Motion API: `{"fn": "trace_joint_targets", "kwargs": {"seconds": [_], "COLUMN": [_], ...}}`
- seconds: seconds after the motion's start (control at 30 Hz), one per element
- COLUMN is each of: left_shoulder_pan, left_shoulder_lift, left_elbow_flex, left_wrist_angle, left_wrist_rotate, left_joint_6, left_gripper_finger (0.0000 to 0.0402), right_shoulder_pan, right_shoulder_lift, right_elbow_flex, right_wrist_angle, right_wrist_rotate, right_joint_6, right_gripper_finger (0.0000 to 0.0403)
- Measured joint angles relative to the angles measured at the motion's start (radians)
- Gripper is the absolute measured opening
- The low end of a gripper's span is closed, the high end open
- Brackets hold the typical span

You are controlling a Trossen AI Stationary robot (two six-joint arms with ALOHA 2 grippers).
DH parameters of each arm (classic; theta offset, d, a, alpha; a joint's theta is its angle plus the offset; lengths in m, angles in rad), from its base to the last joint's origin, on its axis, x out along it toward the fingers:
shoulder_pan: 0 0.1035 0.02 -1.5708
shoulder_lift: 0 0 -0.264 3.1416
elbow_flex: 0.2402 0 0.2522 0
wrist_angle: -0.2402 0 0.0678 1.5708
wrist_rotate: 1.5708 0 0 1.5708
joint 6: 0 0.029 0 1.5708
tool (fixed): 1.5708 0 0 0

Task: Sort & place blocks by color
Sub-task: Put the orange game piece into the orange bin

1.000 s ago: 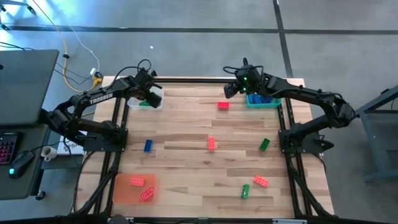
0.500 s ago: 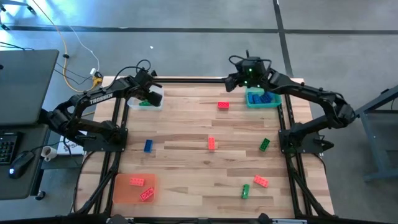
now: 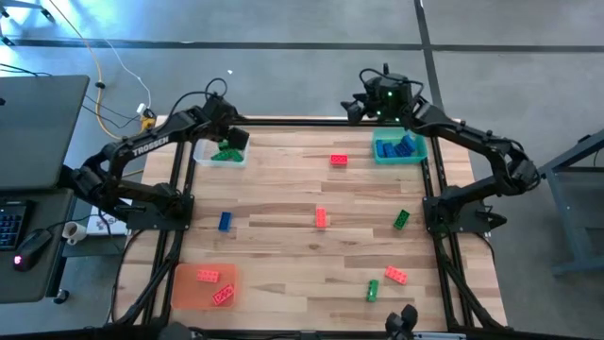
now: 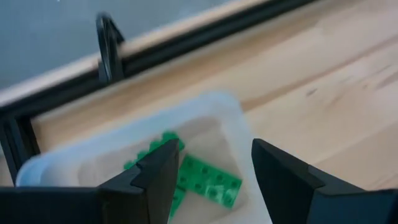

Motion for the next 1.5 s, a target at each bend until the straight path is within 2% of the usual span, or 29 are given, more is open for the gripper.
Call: {"fn": "trace_joint_targets", "kwargs": {"seconds": [0.13,0.53,0.63,0.77,0.93,1.07,1.2,1.5], "left_shoulder_pan": [0.0,0.0,0.0,0.0,0.0,0.0,0.0,0.0], "left_shoulder_lift": [0.0,0.0,0.0,0.0,0.0,0.0,0.0,0.0], "left_elbow_flex": [0.054,0.157,0.16,0.16,0.16,0.16,0.16,0.16], "left_wrist_angle": [-0.001,0.001,0.0,0.0,0.0,0.0,0.0,0.0], "left_wrist_rotate": [-0.001,-0.002,-0.002,-0.002,-0.002,-0.003,-0.002,-0.002], "left_joint_6": [0.0,0.034,0.034,0.035,0.035,0.035,0.035,0.035], "left_gripper_finger": [0.0188,0.0188,0.0188,0.0188,0.0188,0.0188,0.0188,0.0188], "right_shoulder_pan": [-0.027,-0.047,-0.049,-0.049,-0.061,-0.057,-0.051,0.004], "right_shoulder_lift": [0.0,0.0,0.026,0.113,0.252,0.341,0.414,0.533], "right_elbow_flex": [0.0,0.0,0.051,0.212,0.402,0.502,0.539,0.54], "right_wrist_angle": [0.0,0.066,0.052,-0.063,-0.396,-0.631,-0.746,-0.811], "right_wrist_rotate": [-0.036,-0.039,-0.045,-0.085,-0.084,-0.097,-0.148,-0.14], "right_joint_6": [-0.019,-0.069,-0.11,-0.183,-0.334,-0.474,-0.565,-0.659], "right_gripper_finger": [0.0268,0.0268,0.0268,0.0268,0.0268,0.0268,0.0268,0.0268]}}
